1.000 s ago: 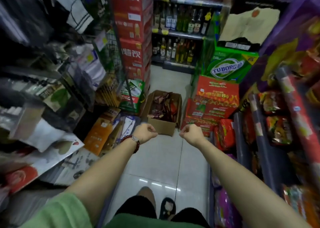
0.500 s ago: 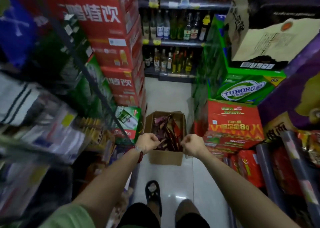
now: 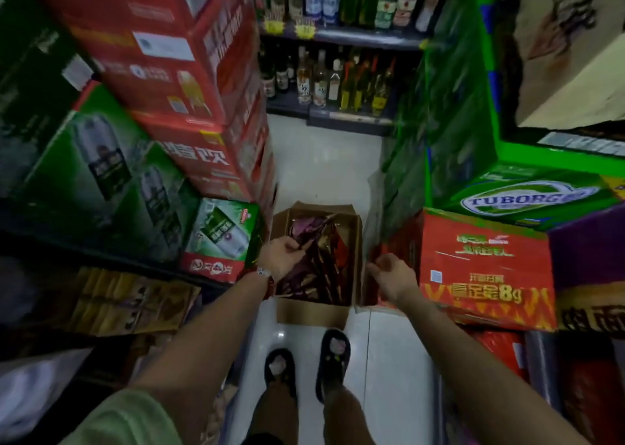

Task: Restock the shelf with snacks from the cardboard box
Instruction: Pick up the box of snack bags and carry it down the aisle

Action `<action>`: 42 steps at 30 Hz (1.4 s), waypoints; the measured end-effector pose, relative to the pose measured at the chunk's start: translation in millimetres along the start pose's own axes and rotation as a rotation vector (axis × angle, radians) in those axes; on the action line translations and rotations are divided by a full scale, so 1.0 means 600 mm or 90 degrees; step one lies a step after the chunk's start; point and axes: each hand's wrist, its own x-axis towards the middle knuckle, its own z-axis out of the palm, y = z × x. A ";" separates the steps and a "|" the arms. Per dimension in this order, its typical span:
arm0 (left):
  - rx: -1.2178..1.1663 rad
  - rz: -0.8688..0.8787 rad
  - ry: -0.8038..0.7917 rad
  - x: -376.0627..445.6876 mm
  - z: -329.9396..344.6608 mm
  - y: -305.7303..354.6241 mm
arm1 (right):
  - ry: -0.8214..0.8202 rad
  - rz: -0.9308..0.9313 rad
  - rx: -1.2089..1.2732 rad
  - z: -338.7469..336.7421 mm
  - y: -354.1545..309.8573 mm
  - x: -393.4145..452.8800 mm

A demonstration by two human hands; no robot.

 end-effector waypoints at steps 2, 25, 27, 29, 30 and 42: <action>-0.003 -0.020 0.005 0.042 0.013 -0.028 | -0.008 0.018 0.030 0.021 0.009 0.046; -0.159 -0.055 0.054 0.460 0.248 -0.473 | 0.060 -0.007 0.167 0.368 0.314 0.486; -0.127 -0.029 0.082 0.519 0.271 -0.531 | 0.076 -0.021 0.169 0.393 0.339 0.525; -0.107 -0.018 0.107 0.579 0.292 -0.589 | 0.099 -0.030 0.160 0.416 0.360 0.556; -0.099 -0.015 0.119 0.595 0.299 -0.603 | 0.118 -0.037 0.159 0.426 0.372 0.569; -0.102 -0.020 0.097 0.609 0.334 -0.616 | 0.163 -0.008 0.260 0.486 0.455 0.627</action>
